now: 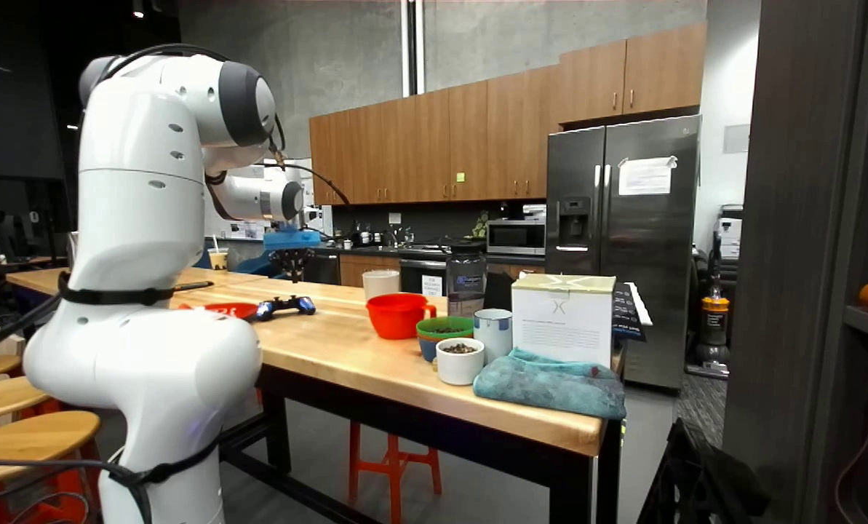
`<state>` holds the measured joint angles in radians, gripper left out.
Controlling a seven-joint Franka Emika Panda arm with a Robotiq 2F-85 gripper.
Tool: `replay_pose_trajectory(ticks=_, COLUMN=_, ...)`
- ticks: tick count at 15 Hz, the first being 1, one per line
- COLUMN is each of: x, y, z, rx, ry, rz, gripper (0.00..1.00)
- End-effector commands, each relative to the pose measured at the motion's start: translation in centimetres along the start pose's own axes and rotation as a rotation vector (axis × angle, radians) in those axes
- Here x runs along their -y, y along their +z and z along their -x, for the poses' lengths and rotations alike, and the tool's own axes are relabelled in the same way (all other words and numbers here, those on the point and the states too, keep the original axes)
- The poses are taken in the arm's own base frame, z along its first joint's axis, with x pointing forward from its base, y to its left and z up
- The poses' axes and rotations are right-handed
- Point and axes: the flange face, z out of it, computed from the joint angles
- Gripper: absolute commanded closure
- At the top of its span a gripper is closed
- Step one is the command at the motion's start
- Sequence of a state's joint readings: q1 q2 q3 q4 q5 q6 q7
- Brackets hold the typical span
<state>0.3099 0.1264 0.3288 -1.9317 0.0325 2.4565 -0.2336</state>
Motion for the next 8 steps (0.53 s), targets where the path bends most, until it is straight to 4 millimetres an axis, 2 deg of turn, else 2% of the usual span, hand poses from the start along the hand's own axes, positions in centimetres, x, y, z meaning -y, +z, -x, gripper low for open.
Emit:
replay_pose_trajectory(ticks=1, x=1.2, y=0.3, z=0.0, rx=-0.075, ry=0.035, rz=-0.081, gripper=1.0)
replay_pose_trajectory(ticks=5, x=3.8, y=1.7, z=0.3, rx=-0.104, ry=0.013, rz=-0.18, gripper=1.0)
replay_pose_trajectory(ticks=8, x=4.7, y=2.9, z=1.0, rx=-0.084, ry=-0.02, rz=-0.194, gripper=1.0)
